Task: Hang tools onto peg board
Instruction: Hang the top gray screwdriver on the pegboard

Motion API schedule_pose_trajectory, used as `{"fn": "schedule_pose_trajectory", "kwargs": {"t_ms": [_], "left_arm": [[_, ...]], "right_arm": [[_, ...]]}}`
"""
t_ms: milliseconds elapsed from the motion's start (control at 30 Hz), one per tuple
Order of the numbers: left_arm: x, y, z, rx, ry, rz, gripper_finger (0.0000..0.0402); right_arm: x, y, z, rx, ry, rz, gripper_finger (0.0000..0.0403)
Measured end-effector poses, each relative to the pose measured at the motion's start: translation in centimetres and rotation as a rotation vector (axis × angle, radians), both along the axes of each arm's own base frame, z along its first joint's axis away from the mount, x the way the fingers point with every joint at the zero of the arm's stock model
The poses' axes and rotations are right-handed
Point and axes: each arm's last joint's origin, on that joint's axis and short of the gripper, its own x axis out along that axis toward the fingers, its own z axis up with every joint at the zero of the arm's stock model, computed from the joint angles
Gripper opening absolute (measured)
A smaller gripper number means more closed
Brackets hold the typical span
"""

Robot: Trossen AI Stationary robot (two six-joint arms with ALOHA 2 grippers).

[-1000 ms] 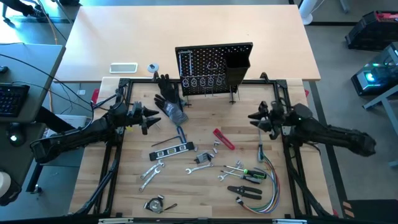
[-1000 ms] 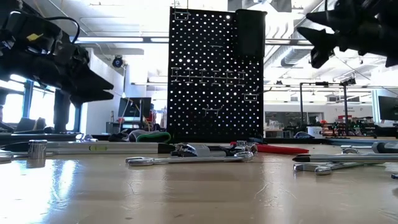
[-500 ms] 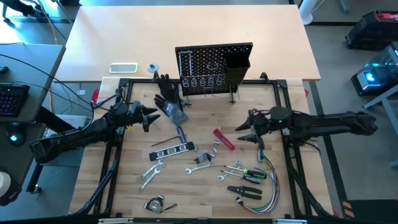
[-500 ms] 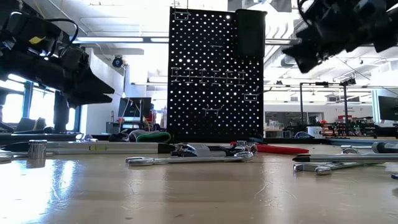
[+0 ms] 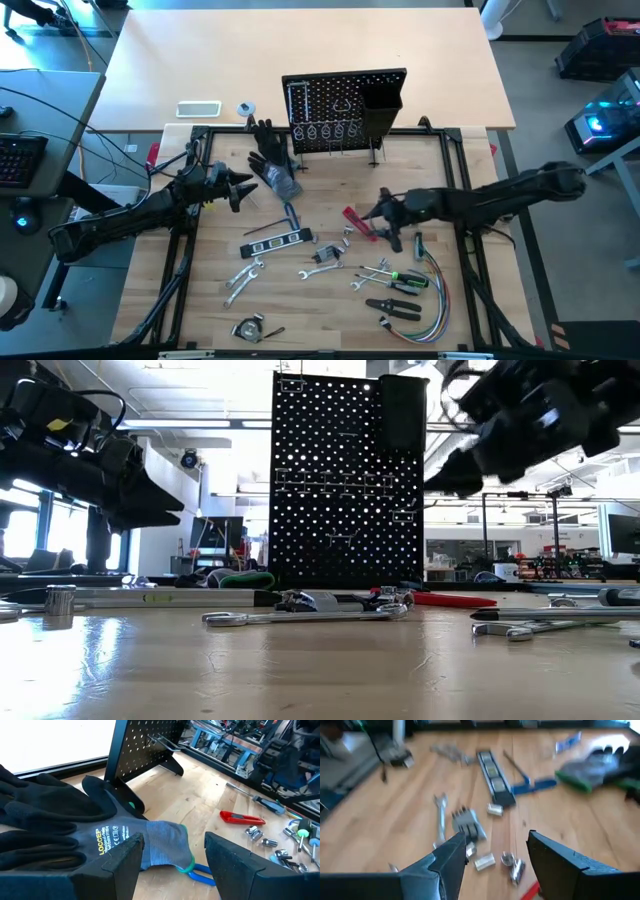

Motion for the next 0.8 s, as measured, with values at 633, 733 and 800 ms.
{"fn": "schedule_pose_trajectory", "kwargs": {"t_ms": [633,733,800], "left_arm": [[-0.2,-0.1,-0.6,-0.031,0.054,0.001,0.0204],[-0.2,-0.1,-0.6,-0.029,0.055,0.0,0.0204],[-0.2,-0.1,-0.6,-0.029,0.055,0.003,0.0204]], "right_arm": [[2.4,0.2,-1.3,-0.051,0.403,-0.069,0.0206],[2.3,0.5,-1.4,-0.073,0.414,-0.051,0.0206],[2.2,1.0,-1.4,-0.112,0.41,-0.023,0.0206]]}}
